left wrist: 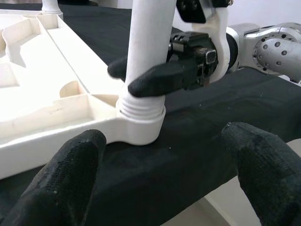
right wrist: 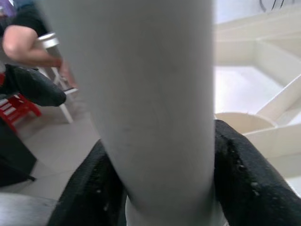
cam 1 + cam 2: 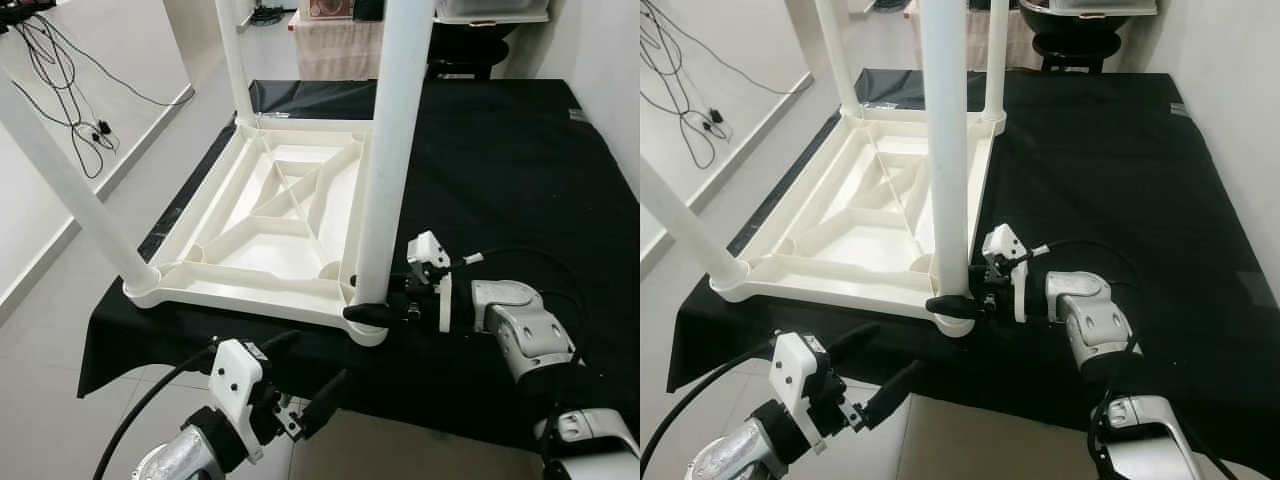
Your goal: Building children table
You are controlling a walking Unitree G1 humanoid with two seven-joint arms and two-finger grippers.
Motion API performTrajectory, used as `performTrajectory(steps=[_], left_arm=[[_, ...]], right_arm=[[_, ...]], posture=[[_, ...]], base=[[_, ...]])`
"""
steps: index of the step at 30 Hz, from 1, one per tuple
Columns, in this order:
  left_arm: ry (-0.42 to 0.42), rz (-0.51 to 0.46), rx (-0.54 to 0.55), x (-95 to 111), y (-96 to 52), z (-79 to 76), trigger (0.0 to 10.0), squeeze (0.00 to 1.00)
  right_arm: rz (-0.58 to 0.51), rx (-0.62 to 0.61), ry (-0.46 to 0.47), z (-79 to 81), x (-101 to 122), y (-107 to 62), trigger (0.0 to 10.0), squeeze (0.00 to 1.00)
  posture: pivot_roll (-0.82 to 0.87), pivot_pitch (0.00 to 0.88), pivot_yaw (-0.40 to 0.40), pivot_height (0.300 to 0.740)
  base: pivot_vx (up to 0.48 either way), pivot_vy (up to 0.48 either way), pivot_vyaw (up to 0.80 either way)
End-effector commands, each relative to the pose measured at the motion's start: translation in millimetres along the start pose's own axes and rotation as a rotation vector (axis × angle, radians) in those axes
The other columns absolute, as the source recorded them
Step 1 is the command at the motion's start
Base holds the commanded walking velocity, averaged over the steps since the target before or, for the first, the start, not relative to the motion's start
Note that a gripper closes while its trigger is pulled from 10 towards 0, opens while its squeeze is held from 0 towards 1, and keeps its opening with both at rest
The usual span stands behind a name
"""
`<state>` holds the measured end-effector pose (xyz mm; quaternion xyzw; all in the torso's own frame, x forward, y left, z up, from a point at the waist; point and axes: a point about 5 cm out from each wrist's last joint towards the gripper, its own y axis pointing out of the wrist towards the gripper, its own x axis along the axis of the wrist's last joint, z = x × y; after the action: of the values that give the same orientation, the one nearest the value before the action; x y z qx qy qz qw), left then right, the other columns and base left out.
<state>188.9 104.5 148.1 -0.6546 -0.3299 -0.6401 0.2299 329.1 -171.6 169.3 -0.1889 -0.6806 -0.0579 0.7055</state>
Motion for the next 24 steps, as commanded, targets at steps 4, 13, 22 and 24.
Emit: performTrajectory(steps=[4, 13, 22, 24], left_arm=[[0.009, 0.009, -0.004, 1, -2.4, -0.5, 10.0, 0.0], [0.012, 0.011, -0.003, 1, -4.1, 0.4, 10.0, 0.0], [0.015, 0.02, -0.006, -1, -4.9, 3.0, 10.0, 0.0], [0.014, 0.022, -0.015, -2, -2.9, 2.6, 10.0, 0.0]], right_arm=[[-0.088, -0.055, 0.083, -1.8, -6, -8.8, 0.0, 0.0], [-0.051, -0.299, 0.088, 23.2, -28, 5.0, 0.0, 0.0], [0.068, -0.852, -0.031, 47.4, -20, 25.9, 0.0, 0.0], [0.042, -0.849, -0.016, 37.1, -19, 37.7, 0.0, 0.0]], posture=[[0.05, 0.176, 0.064, 0.74], [0.05, 0.166, 0.048, 0.74], [0.03, 0.148, 0.067, 0.74], [0.04, 0.139, 0.06, 0.74]], base=[[0.0, 0.0, 0.0], [0.0, 0.0, 0.0], [0.0, 0.0, 0.0], [0.0, 0.0, 0.0]])
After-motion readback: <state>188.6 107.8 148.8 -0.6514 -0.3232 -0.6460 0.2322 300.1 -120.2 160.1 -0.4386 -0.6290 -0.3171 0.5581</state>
